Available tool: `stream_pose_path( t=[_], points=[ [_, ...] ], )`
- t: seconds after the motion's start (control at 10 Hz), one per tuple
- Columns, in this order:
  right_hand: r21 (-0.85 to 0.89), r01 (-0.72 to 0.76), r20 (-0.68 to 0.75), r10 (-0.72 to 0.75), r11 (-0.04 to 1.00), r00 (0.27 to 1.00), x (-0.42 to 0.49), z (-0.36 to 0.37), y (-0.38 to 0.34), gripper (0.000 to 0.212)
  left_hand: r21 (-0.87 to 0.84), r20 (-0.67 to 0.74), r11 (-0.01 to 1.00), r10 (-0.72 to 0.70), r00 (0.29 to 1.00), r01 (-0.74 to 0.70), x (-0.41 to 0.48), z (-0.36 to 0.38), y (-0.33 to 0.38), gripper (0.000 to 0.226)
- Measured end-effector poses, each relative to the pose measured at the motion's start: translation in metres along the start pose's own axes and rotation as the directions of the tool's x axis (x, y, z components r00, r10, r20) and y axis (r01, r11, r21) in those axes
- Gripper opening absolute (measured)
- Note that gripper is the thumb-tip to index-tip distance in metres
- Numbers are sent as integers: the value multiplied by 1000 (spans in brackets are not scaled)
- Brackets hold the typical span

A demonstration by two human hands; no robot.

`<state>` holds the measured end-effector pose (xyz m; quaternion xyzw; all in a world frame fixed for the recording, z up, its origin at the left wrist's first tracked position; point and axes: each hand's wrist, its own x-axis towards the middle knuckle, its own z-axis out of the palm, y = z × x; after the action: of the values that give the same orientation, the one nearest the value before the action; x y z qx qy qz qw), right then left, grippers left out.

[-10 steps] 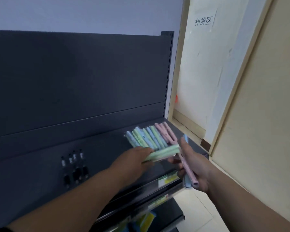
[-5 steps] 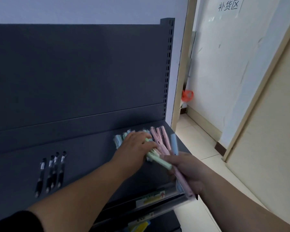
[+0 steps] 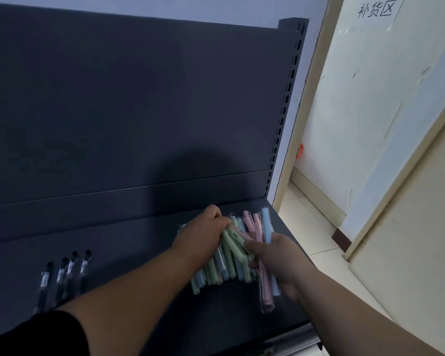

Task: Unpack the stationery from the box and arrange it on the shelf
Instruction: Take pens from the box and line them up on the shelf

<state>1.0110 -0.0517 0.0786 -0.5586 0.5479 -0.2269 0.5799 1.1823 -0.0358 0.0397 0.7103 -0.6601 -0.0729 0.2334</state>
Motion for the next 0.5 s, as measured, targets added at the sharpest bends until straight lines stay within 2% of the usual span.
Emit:
stream_pose_path(
  t=[0.1, 0.2, 0.3, 0.4, 0.5],
  points=[
    [-202, 13, 29, -7, 979, 1000, 7, -3, -4, 20, 85, 40, 995, 42, 998, -45, 4, 9, -11, 23],
    [-441, 41, 113, 11, 897, 993, 16, -10, -10, 26, -43, 85, 998, -44, 995, 48, 0, 8, -12, 30],
    [-506, 45, 195, 63, 861, 979, 26, -15, -14, 26, -19, 114, 996, -86, 990, 89, -5, 6, -8, 49],
    [-486, 65, 223, 51, 872, 973, 31, -21, -19, 27, -37, 60, 995, -90, 994, 92, -11, 7, 1, 46],
    [-456, 119, 123, -71, 882, 990, 37, -29, -28, 44, -15, 68, 998, -61, 996, 62, -21, 10, 14, 41]
  ],
)
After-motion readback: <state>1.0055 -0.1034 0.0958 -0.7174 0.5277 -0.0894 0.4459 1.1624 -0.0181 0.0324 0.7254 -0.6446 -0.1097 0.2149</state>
